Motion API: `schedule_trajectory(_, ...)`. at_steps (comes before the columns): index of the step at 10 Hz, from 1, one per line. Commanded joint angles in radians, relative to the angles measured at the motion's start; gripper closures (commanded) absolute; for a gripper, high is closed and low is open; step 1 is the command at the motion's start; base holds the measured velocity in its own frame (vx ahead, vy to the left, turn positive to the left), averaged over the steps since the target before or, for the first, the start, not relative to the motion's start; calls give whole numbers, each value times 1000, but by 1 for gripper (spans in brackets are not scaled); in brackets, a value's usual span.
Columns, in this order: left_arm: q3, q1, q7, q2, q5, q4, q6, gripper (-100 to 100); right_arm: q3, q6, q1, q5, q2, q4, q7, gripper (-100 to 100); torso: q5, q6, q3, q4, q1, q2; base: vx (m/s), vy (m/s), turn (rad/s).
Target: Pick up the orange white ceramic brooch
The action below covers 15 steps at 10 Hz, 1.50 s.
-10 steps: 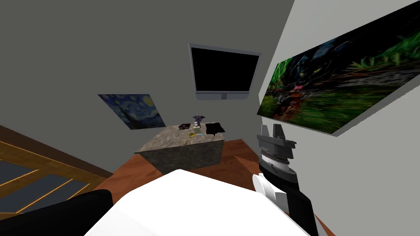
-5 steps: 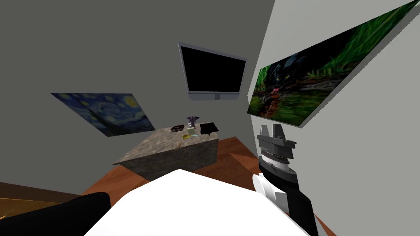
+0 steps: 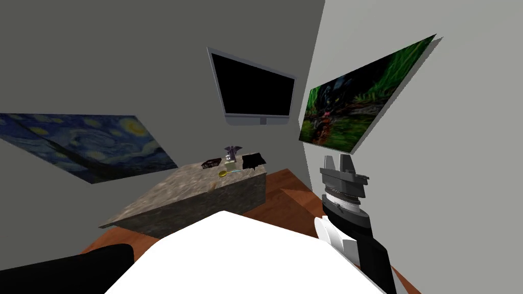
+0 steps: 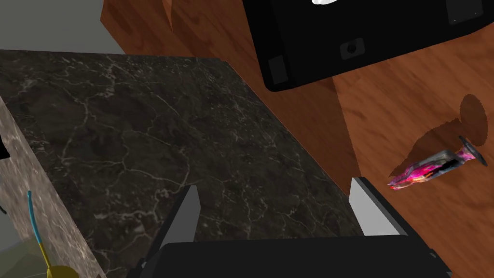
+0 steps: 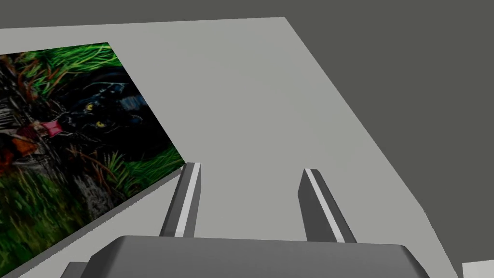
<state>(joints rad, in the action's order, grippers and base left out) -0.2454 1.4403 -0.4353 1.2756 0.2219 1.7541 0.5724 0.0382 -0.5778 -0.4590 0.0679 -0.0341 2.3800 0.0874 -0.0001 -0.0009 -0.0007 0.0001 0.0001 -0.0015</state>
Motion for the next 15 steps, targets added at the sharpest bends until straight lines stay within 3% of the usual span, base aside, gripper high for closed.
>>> schedule_trajectory(1, 0, 22, -23, 50, 11, -25, -16, -100, 0, 0, 0, 0, 0, 0, 0, 0, 0, 0, 0, 0, 0, 0, 31, -34, -269)
schedule_trajectory(2, 0, 22, -23, 65, 11, -25, -16, -100, 0, 0, 0, 0, 0, 0, 0, 0, 0, 1, 0, 0, 0, 0, 31, -23, -150)
schedule_trajectory(6, 6, 73, -65, 192, 31, -87, -49, -100, 0, 0, 0, 0, 0, 0, 0, 0, 0, -1, -1, 0, 0, -2, 63, -33, -257)
schedule_trajectory(7, 6, 73, -65, 199, 31, -87, -49, -100, 0, 0, 0, 0, 0, 0, 0, 0, 0, 0, -2, -1, 0, -3, 52, -12, -137)
schedule_trajectory(9, 14, 94, -86, 269, 41, -123, -73, -100, 0, 0, 0, 0, 0, 0, 0, 0, 0, 1, -1, 0, 1, -2, 76, -4, -367)
schedule_trajectory(10, 14, 94, -86, 278, 41, -123, -73, -100, 0, 0, 0, 0, 0, 0, 0, 0, 0, 1, -2, -1, 2, -4, 77, 22, -87)
schedule_trajectory(13, 28, 111, -109, 370, 52, -168, -110, -100, 0, 0, 0, 0, 0, 0, 0, 0, 1, 1, -2, -1, 2, -4, 84, 14, -289)
schedule_trajectory(15, 33, 114, -114, 399, 54, -180, -122, -100, 0, 0, 0, 0, 0, 0, 0, 0, 1, -1, -2, -1, 2, -4, 74, 23, -113)
